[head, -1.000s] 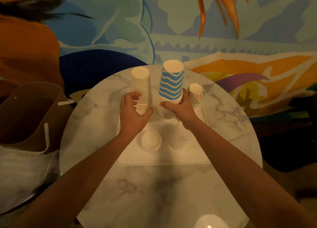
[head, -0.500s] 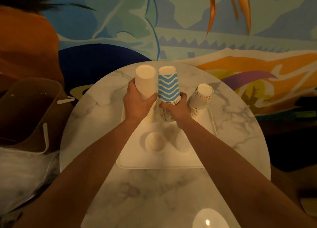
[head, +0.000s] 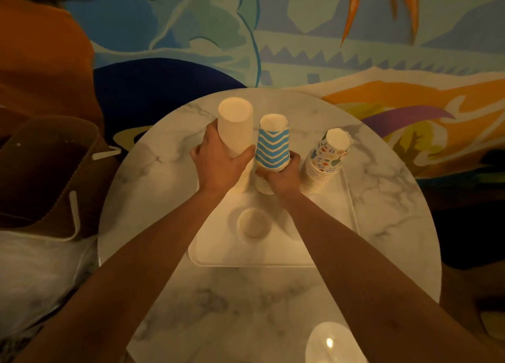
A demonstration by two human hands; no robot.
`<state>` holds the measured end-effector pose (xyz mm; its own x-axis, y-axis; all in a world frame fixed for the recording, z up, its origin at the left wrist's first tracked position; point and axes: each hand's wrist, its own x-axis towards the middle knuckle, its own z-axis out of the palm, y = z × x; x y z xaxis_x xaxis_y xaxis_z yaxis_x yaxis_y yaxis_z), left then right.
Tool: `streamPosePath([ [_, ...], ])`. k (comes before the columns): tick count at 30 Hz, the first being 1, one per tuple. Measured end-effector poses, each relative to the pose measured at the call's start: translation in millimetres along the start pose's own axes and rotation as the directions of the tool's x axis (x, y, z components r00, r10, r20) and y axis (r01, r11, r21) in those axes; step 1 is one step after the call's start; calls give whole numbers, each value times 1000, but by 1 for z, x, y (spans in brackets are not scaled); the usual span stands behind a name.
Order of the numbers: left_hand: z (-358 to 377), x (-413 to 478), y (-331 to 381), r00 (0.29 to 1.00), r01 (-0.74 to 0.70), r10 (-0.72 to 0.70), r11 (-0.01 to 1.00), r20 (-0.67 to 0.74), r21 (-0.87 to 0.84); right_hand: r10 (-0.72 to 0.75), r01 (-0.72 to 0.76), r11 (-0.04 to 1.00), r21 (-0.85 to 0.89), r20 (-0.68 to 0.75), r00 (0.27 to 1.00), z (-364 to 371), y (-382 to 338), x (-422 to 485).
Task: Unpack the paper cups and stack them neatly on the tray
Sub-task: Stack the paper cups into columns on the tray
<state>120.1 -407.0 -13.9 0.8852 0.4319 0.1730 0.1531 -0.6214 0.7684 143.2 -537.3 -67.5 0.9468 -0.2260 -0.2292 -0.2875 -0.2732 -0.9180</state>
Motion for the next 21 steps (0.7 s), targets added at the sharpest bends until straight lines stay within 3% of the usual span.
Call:
streamPosePath([
  [8,-1,0,1,1000,8,-8,1000,3,12,21,-22,998,-51,-12,1000,-3,-6,-2],
  [14,-2,0,2,1000,12,-12,1000,14,29,-194,193,981,36,19,981,-14,-35,-9],
  [21,-9,5,-5,1000,9,-9,1000,-14,28,-200,203,978,-38,87,976,-24,-47,-12],
])
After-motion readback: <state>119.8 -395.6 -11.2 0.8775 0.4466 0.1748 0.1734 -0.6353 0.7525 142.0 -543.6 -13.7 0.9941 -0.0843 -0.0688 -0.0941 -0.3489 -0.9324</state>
